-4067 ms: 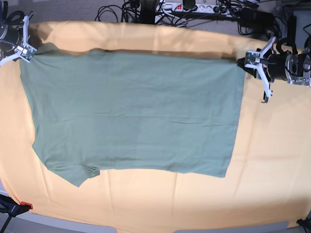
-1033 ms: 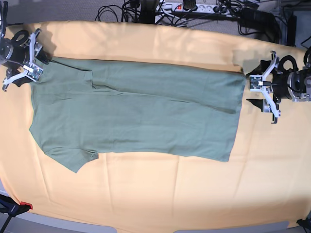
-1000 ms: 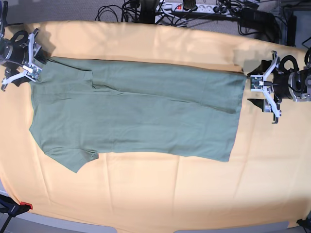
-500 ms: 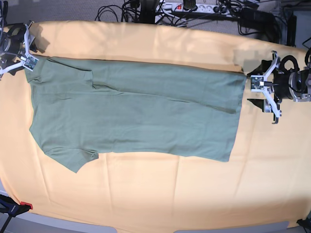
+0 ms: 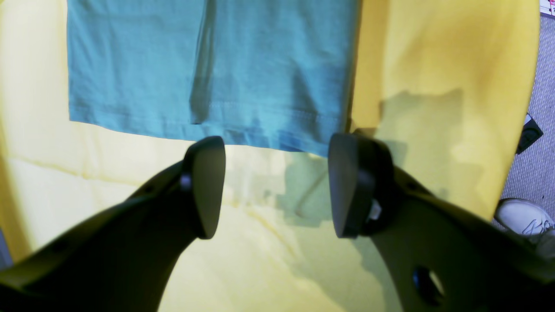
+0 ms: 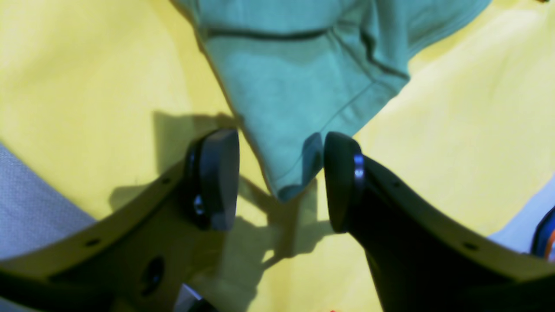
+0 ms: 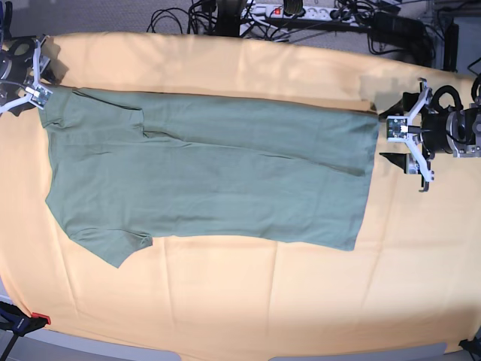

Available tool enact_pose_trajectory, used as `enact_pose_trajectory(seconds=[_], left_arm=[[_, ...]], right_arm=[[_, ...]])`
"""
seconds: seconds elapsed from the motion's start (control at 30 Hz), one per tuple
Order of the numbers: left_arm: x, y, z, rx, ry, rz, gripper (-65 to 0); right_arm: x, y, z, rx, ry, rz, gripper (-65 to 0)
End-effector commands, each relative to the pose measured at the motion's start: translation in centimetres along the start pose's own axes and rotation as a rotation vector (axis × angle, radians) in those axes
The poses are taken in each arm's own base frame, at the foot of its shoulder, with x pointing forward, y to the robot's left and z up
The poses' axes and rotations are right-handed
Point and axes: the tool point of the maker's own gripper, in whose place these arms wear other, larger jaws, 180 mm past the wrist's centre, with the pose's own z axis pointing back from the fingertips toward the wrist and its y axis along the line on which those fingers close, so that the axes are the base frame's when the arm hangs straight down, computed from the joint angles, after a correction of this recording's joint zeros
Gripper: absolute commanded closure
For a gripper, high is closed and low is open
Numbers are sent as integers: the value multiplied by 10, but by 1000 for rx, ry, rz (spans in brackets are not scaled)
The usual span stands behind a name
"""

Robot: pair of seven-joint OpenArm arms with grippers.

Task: Fold the T-shirt properly
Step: 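Open both grippers and raise them off the folded edge, then grasp the folded edge again with both grippers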

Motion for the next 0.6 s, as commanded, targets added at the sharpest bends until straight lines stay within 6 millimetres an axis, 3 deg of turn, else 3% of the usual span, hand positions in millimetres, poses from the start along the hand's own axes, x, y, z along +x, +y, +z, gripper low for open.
enact_pose_trajectory(seconds=[0.0,0.2,0.57], left_arm=[[1,9,10,23,0,-15,-377],[3,9,10,23,-11,-15,-377],[3,9,10,23,-15,-15,-377]], right_arm=[[4,-10,4,-20,-18,15,-327],[-11,-10,-1,-12,-7,-24,-326],[-8,-9,-5,-25,-33,-45,-316]])
